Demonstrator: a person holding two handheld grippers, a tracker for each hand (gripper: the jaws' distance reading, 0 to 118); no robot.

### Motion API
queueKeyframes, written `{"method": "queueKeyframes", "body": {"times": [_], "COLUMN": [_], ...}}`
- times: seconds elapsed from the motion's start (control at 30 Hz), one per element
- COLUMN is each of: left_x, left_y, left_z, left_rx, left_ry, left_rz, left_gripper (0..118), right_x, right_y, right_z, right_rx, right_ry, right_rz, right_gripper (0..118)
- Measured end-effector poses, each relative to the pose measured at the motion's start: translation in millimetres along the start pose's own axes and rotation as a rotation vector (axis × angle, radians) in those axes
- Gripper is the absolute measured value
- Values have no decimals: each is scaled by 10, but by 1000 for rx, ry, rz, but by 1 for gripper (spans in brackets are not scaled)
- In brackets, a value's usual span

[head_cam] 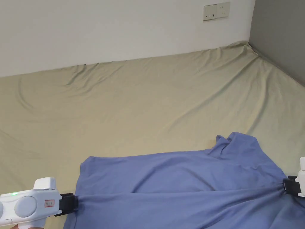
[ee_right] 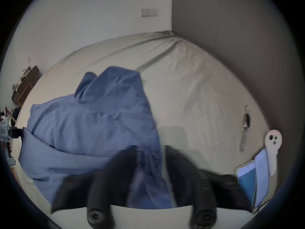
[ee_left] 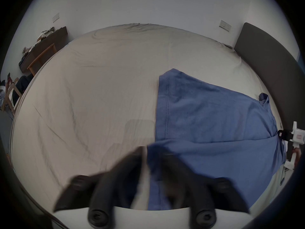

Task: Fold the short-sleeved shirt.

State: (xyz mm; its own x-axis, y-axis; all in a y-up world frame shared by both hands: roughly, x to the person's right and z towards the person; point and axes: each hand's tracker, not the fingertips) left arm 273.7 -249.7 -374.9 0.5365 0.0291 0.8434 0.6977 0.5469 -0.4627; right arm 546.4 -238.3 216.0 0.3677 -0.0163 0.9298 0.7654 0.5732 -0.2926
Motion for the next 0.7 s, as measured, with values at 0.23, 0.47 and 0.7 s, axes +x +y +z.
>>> {"method": "queueKeyframes", "body": {"times": [0.23, 0.47, 0.7], "left_x": [3, 296, 76], "left_y": [0, -750, -1070], "left_z": [1023, 2493, 2333], "left_rx": [289, 493, 215], "left_ry": [-51, -170, -199], "left_rz": [38, -92, -73], "left_gripper": [113, 83, 0], "right_x": [289, 302, 335], "right_y": [8, -666, -1125], "right_z": [1098, 2566, 3054], "right_rx": [276, 546, 570], "right_ry": [61, 148, 162], "right_rz": [-145, -166, -179], "right_gripper": [113, 102, 0]}}
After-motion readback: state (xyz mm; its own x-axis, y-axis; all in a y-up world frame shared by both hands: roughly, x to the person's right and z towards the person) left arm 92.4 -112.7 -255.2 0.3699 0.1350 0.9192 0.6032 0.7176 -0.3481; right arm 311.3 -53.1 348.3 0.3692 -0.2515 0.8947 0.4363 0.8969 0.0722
